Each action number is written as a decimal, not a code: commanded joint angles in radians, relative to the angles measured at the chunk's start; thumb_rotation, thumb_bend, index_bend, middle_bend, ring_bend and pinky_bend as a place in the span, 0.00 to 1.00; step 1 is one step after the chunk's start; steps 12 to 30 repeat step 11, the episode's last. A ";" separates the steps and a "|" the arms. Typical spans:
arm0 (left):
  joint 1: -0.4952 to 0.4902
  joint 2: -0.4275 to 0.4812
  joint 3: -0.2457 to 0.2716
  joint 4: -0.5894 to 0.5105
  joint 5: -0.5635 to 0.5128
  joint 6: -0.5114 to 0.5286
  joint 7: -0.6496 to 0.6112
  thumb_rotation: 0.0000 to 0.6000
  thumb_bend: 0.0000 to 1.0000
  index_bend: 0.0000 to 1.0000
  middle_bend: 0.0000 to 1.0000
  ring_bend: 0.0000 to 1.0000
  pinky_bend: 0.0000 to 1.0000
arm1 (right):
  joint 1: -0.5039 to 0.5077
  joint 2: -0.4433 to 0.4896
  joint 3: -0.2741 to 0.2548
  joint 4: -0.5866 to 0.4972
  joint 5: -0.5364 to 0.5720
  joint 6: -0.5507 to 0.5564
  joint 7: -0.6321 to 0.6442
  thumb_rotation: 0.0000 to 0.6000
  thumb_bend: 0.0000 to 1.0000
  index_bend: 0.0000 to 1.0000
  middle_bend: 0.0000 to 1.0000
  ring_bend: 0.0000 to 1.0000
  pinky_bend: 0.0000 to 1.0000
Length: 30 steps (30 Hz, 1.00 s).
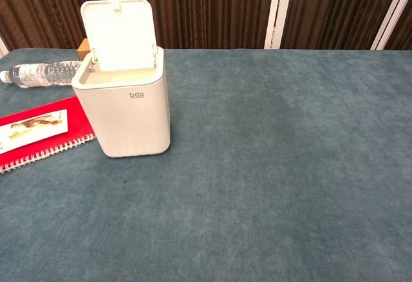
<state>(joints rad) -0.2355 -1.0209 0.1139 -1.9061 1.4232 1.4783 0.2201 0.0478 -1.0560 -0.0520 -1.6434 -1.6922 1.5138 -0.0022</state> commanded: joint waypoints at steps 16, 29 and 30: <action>0.121 -0.090 -0.013 0.216 0.088 0.120 -0.137 1.00 0.46 0.00 0.00 0.00 0.01 | -0.011 -0.016 -0.004 -0.009 -0.004 0.003 -0.064 1.00 0.24 0.00 0.00 0.00 0.00; 0.121 -0.090 -0.013 0.216 0.088 0.120 -0.137 1.00 0.46 0.00 0.00 0.00 0.01 | -0.011 -0.016 -0.004 -0.009 -0.004 0.003 -0.064 1.00 0.24 0.00 0.00 0.00 0.00; 0.121 -0.090 -0.013 0.216 0.088 0.120 -0.137 1.00 0.46 0.00 0.00 0.00 0.01 | -0.011 -0.016 -0.004 -0.009 -0.004 0.003 -0.064 1.00 0.24 0.00 0.00 0.00 0.00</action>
